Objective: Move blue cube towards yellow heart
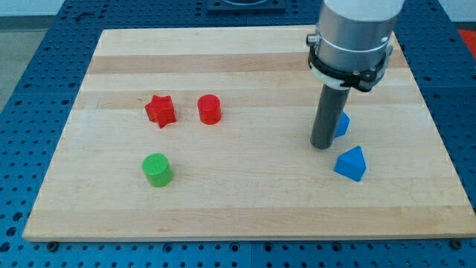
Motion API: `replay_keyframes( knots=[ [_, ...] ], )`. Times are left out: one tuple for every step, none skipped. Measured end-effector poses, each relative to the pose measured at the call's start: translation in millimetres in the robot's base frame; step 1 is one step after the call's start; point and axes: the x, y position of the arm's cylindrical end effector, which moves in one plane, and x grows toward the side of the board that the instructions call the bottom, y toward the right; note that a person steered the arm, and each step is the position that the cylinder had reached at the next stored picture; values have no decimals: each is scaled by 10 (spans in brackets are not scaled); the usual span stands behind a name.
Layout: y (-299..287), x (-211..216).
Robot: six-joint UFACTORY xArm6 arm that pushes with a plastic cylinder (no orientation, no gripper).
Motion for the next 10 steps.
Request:
replay_keyframes(
  knots=[
    [176, -135],
    [265, -267],
    [272, -331],
    [319, -393],
    [385, -394],
    [427, -410],
    [482, -332],
    [581, -326],
    [646, -412],
    [647, -494]
  ],
)
